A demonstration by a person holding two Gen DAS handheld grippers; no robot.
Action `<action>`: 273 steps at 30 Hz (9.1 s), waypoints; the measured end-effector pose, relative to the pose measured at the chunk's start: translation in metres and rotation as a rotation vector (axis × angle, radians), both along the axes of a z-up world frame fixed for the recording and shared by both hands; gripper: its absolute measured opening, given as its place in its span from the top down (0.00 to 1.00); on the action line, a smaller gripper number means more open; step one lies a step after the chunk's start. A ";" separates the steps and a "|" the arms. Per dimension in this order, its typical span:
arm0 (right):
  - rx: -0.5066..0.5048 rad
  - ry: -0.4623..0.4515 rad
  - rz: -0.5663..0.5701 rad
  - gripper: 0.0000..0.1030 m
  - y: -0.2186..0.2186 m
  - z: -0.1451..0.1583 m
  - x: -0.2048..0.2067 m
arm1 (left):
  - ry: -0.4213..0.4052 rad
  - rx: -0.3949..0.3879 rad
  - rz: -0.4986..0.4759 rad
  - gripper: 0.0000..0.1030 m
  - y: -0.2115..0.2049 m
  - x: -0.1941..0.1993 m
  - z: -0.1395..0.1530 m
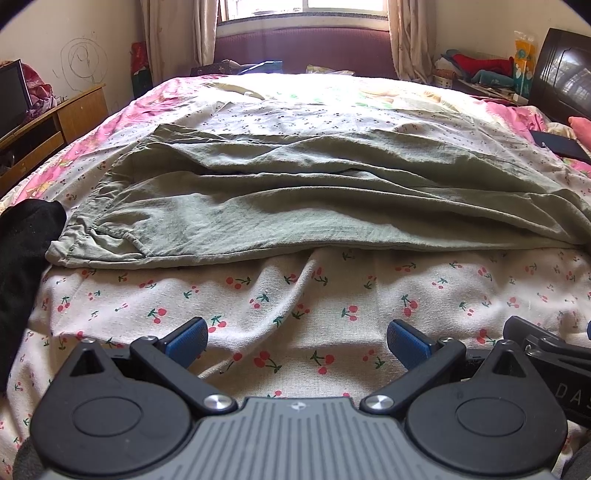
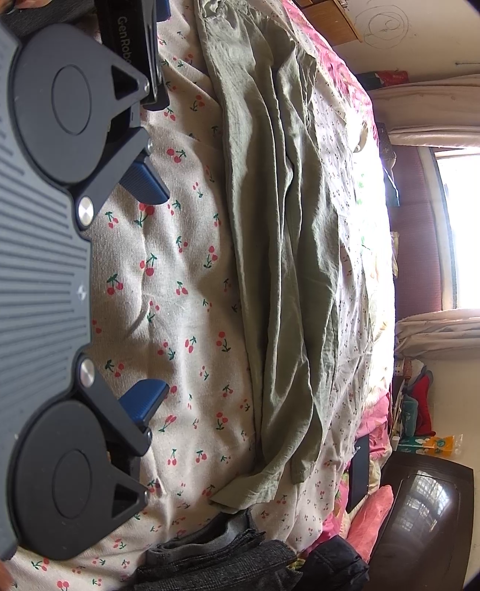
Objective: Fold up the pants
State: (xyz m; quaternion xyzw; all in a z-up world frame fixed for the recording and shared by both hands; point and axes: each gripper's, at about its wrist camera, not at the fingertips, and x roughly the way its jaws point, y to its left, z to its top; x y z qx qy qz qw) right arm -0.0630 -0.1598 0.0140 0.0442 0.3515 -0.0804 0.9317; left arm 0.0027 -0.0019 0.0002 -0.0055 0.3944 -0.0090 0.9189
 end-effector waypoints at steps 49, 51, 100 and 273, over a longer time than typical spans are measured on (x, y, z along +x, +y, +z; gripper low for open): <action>0.190 -0.104 -0.413 0.44 -0.251 0.017 0.118 | -0.170 0.048 -0.581 0.00 -0.141 0.090 -0.014; 0.252 -0.097 -0.387 0.44 -0.251 0.015 0.105 | -0.183 0.068 -0.605 0.00 -0.134 0.086 -0.014; -0.369 0.056 0.818 0.49 0.143 -0.022 0.119 | -0.136 0.608 -0.271 0.61 0.216 0.052 -0.032; -0.203 0.333 0.932 1.00 0.086 -0.018 0.424 | 0.071 0.120 -0.271 0.65 0.248 0.370 0.017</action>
